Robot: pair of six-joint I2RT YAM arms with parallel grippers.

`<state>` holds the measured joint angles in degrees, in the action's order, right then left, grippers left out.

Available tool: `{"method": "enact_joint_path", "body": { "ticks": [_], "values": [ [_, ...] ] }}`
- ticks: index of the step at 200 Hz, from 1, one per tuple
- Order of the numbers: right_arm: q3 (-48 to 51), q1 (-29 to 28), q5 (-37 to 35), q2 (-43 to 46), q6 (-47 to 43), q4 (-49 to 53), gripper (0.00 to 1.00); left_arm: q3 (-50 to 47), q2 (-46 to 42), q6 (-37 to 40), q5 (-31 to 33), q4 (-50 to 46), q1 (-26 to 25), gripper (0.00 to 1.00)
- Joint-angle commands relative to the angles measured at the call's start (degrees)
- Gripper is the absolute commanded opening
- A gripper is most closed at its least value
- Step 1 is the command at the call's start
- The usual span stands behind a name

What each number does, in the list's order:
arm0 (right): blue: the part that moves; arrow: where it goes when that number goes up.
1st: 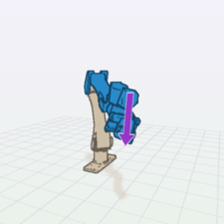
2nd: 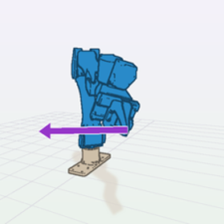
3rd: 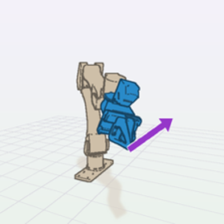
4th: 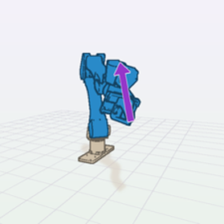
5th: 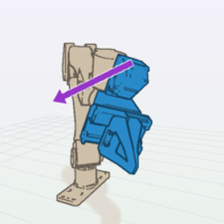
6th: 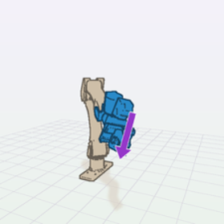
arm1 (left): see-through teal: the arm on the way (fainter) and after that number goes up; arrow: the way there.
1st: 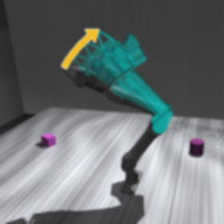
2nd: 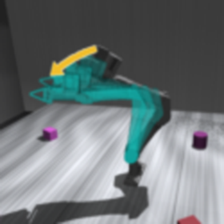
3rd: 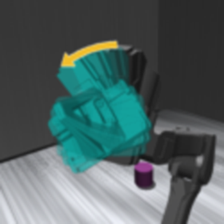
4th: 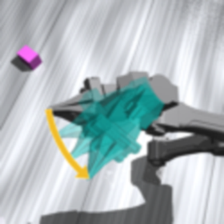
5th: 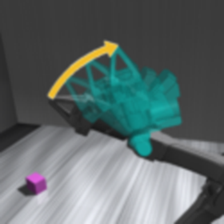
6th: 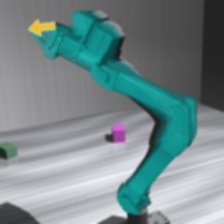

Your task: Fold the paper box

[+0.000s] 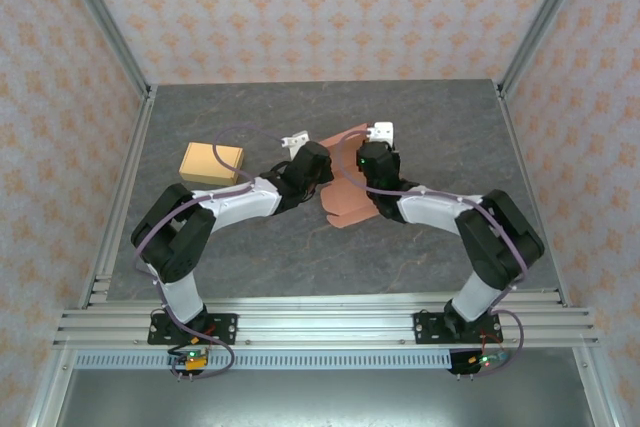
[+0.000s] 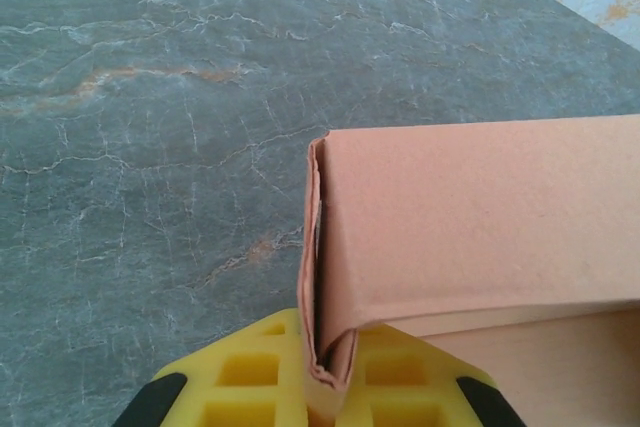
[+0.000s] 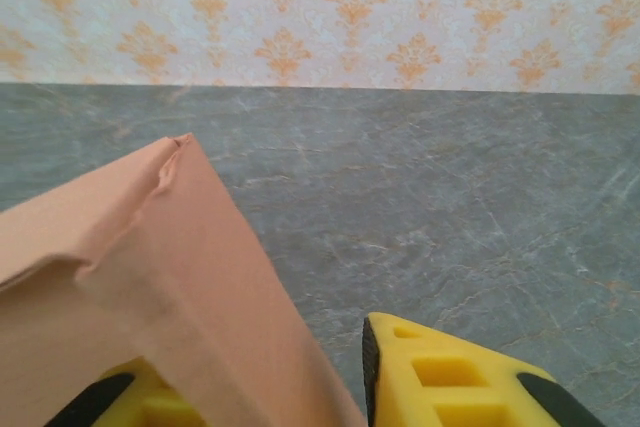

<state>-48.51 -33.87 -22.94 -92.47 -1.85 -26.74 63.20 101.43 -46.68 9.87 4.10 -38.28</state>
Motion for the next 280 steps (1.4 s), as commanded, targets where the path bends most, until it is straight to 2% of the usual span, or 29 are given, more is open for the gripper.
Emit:
{"method": "enact_joint_path", "body": {
  "ticks": [1, 22, 50, 77, 96, 110, 131, 153, 183, 204, 221, 238, 252, 263, 280],
  "values": [
    [1.95, 3.65, 8.93, 7.33, 5.2, 3.57, 0.31, 1.87, -1.22, -1.31, 6.43, -6.25, 1.35, 0.0],
    [5.34, 5.88, 23.2, 12.78, 3.15, 3.93, 0.5, 3.86, -0.53, -3.52, 4.23, -11.36, 2.97, 0.0],
    [9.26, 8.96, 33.8, 18.38, 0.64, 4.93, 0.6, 5.62, 0.35, -4.84, 1.75, -14.88, 4.94, 0.0],
    [10.53, 12.43, 41.42, 22.13, -2.59, 6.31, 0.67, 5.8, -0.12, -1.4, 2.1, -15.08, 5.06, 0.0],
    [7.59, 14.86, 43.5, 21.25, -5.46, 10.4, 0.67, 5.53, -0.65, -0.23, 2.57, -16.23, 5.28, 0.0],
    [4.01, 16.35, 49.65, 18.66, -9.44, 14.23, 0.67, 4.83, -1.3, 1.28, 1.92, -15.96, 5.28, 0.0],
    [-4.46, 16.56, 56.98, 11.61, -20.02, 25.61, 0.64, 4.63, -1.95, 3.88, 0.74, -16.03, 5.38, 0.0],
    [-10.53, 16.66, 60.57, 6.07, -27.15, 31.63, 0.62, 4.51, -2.61, 5.03, -1.68, -16.08, 5.67, 0.0],
    [-17.99, 16.49, 61.96, -0.89, -30.96, 37.67, 0.57, 4.35, -3.02, 4.85, -4.2, -15.78, 5.65, 0.0],
    [-19.81, 15.37, 60.17, -3.53, -29.64, 35.72, 0.53, 4.04, -3.3, 4.42, -4.88, -15.26, 5.67, 0.0],
    [-18.89, 13.12, 53.3, -4.53, -27.22, 30.2, 0.39, 4.33, -3.38, 4.36, -5.33, -15.45, 5.67, 0.0],
    [-14.91, 9.74, 38.78, -5.03, -22.77, 18.17, 0.3, 4.33, -3.5, 3.71, -6.17, -15.01, 5.67, 0.0],
    [-12.42, 6.8, 27.27, -6.1, -18.1, 9.77, 0.3, 4.21, -3.21, 2.17, -7.23, -14.39, 5.67, 0.0],
    [-11.64, 4.37, 20.18, -7.47, -16.7, 5.96, 0.29, 4.38, -2.8, 1.06, -8.48, -13.96, 5.65, 0.0],
    [-11.41, 1.05, 4.87, -10.19, -14.58, 1.06, 0.26, 4.53, -2.41, -0.13, -9.6, -13.41, 5.59, 0.0]
  ]
}}
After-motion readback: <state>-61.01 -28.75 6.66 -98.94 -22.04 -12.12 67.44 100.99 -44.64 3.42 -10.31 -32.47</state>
